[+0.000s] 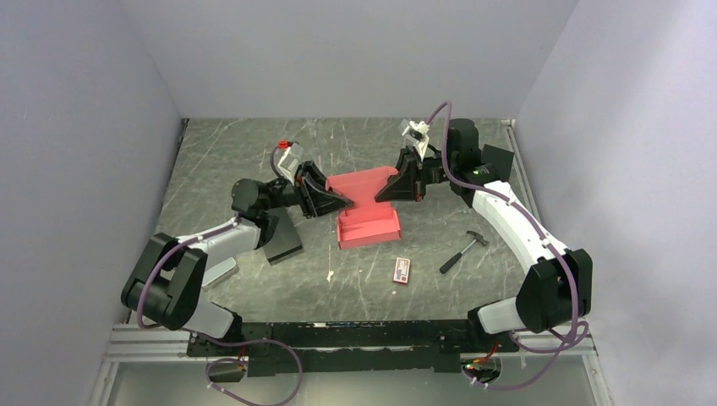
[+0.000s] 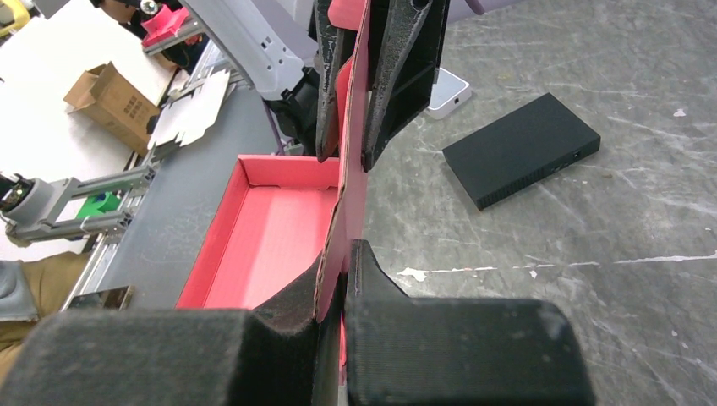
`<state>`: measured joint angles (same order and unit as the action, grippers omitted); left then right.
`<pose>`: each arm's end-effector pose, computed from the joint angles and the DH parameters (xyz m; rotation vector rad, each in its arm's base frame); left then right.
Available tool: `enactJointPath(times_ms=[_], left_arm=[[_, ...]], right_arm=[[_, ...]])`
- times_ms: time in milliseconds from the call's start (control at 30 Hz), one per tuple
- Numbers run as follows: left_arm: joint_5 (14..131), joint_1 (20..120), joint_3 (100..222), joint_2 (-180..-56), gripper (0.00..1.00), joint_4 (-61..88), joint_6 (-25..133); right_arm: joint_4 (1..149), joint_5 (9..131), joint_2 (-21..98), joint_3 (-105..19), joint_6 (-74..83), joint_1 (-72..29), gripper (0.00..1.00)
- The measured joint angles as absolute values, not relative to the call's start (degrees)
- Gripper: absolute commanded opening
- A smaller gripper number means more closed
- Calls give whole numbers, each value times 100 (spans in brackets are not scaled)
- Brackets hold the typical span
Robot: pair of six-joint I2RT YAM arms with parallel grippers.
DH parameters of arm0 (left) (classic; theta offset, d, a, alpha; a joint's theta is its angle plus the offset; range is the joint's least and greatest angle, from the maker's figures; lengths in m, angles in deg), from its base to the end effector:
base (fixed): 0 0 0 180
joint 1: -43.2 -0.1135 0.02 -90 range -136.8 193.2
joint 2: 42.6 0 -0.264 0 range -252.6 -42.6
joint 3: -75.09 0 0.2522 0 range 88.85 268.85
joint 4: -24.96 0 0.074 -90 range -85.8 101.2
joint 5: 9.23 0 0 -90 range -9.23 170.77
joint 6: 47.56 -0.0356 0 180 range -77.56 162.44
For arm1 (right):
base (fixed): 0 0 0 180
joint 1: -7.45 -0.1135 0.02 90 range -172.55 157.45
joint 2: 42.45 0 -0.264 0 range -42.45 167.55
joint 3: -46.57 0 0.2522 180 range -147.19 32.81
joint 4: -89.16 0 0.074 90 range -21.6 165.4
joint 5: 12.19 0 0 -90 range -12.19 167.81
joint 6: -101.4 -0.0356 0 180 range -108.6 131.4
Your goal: Fold the paper box
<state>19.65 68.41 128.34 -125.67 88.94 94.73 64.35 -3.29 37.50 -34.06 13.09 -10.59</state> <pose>0.2422 -0.1485 0.3014 0.8487 1.2324 -1.6408 0.2731 0.1259 0.3439 -1.1958 1.4840 1.5652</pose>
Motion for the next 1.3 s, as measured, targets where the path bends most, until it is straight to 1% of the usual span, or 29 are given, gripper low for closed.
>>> enactJointPath(times_ms=[367, 433, 500, 533, 567, 800, 900, 1000, 1033, 1133, 1200, 1300], left_arm=[[1983, 6944, 12659, -12967, 28, 9534, 9773], [2005, 6981, 12635, -12972, 24, 9554, 9771], [2031, 6996, 12635, -12972, 12, 9582, 9764], [2059, 7001, 12635, -12976, 4, 9582, 9760], [2088, 7005, 12635, -12989, 0, 9580, 9760], [2177, 7025, 12635, -13074, 0, 9591, 9692], [2203, 7027, 12635, -12926, 34, 9261, 9421], [2179, 7020, 12635, -12572, 59, 8599, 9104], [2186, 7001, 12635, -12386, 64, 8317, 8993], [2210, 6808, 12637, -11671, 76, 7383, 8612], [2217, 6636, 12683, -11160, 80, 6684, 8278], [2247, 6435, 13066, -10521, 88, 5191, 7554]], right_arm=[[6437, -323, 3780, -3400, 1246, -1020, 0], [6437, -327, 3782, -3397, 1224, -1020, 0], [6457, -355, 3782, -3397, 1215, -1020, 0], [6459, -375, 3782, -3397, 1191, -1020, 0], [6459, -386, 3782, -3397, 1174, -1020, 0], [6455, -362, 3791, -3395, 1154, -1002, 0], [6428, -340, 3791, -3395, 1204, -993, 0], [6271, -314, 3791, -3397, 1464, -993, 0], [6149, -309, 3791, -3397, 1587, -996, 0], [5816, -264, 3791, -3397, 2007, -1000, 0], [5561, -200, 3791, -3397, 2358, -1004, 0], [5102, -159, 3804, -3422, 3010, -1017, 0]])
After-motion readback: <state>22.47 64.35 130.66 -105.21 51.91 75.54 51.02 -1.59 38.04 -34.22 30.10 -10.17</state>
